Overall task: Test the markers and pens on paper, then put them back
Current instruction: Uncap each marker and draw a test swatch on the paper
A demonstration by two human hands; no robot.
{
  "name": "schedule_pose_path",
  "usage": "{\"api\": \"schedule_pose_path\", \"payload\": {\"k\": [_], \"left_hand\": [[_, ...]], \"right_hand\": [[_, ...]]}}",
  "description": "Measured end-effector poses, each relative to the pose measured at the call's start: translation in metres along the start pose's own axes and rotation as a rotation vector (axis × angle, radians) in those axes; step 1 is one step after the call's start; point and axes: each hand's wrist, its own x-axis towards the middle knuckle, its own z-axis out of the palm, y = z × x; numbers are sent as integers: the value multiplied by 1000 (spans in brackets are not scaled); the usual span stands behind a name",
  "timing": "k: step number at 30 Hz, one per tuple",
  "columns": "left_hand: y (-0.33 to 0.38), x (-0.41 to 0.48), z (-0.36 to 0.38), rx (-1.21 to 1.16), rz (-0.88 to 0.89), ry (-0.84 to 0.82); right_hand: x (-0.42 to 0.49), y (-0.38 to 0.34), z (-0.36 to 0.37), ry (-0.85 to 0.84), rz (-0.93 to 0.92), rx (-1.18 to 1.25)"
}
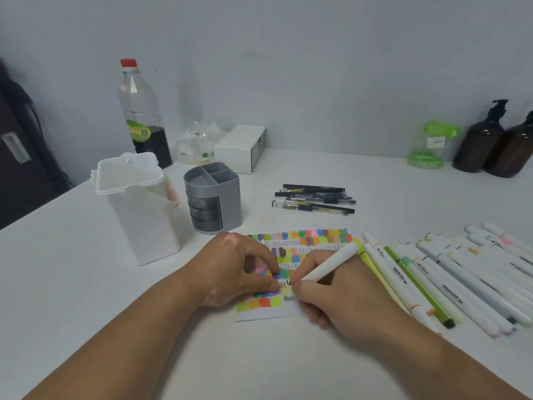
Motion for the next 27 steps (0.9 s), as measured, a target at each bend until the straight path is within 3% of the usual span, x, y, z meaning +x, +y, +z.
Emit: {"api": "schedule_pose_path", "payload": {"k": [12, 27], "left_hand": [[0, 0, 1, -1, 5, -37], [-4, 1, 1, -8, 21, -39]], "right_hand": [[-1, 2, 0, -30, -32, -141], [1, 2, -1, -26, -12, -124]]}}
